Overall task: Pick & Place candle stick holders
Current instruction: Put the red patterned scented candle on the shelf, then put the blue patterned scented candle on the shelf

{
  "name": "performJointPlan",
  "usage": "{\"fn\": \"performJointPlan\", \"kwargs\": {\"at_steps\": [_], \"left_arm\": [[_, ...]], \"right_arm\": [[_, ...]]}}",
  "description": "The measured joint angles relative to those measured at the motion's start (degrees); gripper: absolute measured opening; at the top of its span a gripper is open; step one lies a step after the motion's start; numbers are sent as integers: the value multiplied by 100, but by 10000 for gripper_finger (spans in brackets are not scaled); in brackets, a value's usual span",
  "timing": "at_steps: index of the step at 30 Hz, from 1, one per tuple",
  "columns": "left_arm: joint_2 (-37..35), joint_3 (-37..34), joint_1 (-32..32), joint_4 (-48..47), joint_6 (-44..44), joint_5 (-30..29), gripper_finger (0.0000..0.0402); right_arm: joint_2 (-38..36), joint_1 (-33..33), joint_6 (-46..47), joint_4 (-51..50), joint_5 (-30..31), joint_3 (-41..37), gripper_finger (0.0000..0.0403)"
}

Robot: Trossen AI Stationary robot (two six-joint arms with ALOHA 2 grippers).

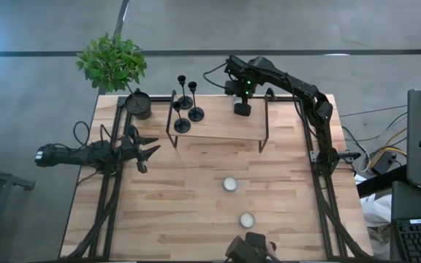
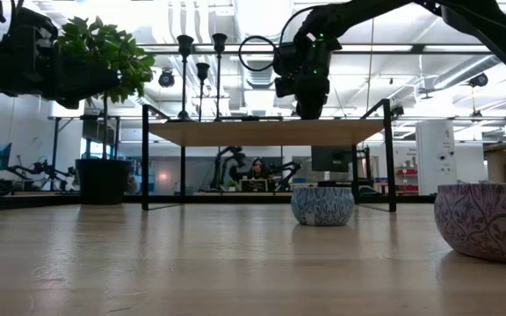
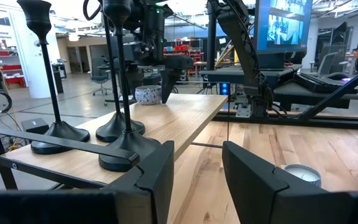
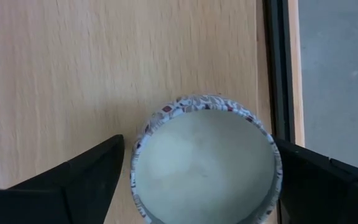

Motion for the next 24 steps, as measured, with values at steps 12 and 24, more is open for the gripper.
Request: {"fn": "performJointPlan", "kwargs": {"at_steps": [12, 24], "left_arm": [[-2, 0, 0, 0, 0, 0, 142], [0, 0, -1, 0, 0, 0, 142]], "right_arm": [[-52, -4, -5, 25, 144, 2, 369], [-228, -13, -10, 6, 146, 72, 368]]}}
